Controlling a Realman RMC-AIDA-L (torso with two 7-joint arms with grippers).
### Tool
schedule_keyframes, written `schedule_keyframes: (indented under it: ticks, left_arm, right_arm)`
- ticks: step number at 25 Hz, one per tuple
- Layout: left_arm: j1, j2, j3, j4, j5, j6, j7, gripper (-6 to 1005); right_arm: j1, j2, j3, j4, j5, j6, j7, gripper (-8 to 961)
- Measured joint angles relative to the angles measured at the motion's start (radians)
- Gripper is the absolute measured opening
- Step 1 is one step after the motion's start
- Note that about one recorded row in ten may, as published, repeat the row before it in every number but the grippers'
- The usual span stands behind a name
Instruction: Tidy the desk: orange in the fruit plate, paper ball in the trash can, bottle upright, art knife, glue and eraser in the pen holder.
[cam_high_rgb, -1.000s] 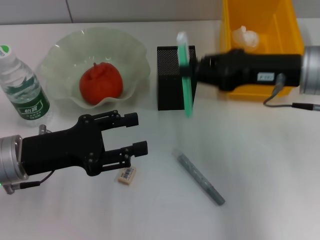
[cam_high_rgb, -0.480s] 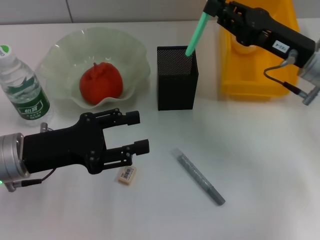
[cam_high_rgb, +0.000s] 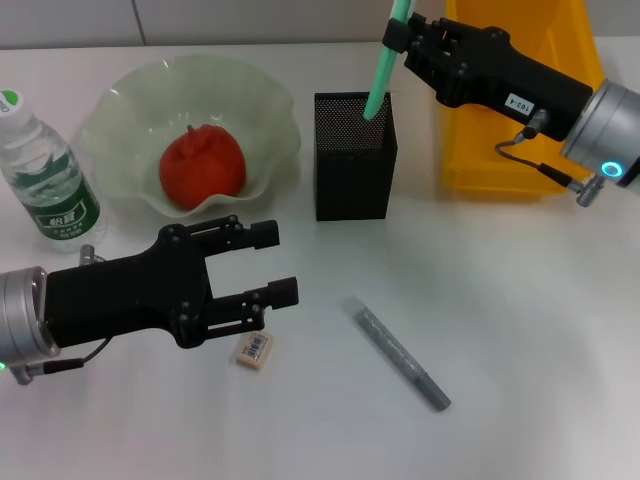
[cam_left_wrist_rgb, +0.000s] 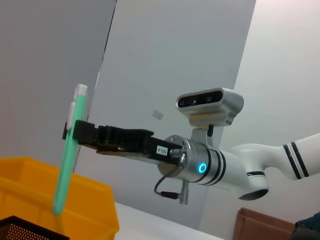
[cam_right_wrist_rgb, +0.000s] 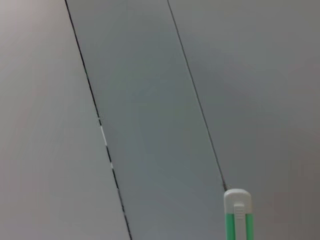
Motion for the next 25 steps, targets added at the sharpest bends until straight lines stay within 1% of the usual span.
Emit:
schedule_keyframes:
  ticks: [3, 6, 8, 12, 21, 25]
  left_arm:
    - [-0.004, 0.0, 0.0, -0.012, -0.006, 0.0, 0.003, 696]
    - [-0.004, 0.0, 0.0, -0.016, -0.01, -0.001, 0.011, 696]
    - [-0.004, 0.0, 0.0, -0.018, -0.012, -0.001, 0.022, 696]
    - [-0.004, 0.0, 0.0, -0.018, -0.012, -0.001, 0.024, 696]
    - [-0.002, 0.0, 0.001, -0.019, -0.012, 0.003, 0.024, 696]
    - [0.001, 0.0, 0.002, -0.019, -0.012, 0.004, 0.024, 696]
  right_arm:
    - [0.006, 0.0, -0.001, 0.029, 0.001, 0.011, -0.067, 180]
    - [0.013, 0.002, -0.001, 0.045, 0.001, 0.017, -0.094, 180]
    - [0.028, 0.005, -0.001, 0.075, 0.003, 0.032, -0.145, 180]
    - [0.05, 0.006, -0.001, 0.109, 0.006, 0.042, -0.183, 179]
    - [0.084, 0.007, -0.003, 0.15, 0.006, 0.088, -0.192, 180]
    - [0.088, 0.007, -0.017, 0.157, 0.005, 0.1, -0.187, 250]
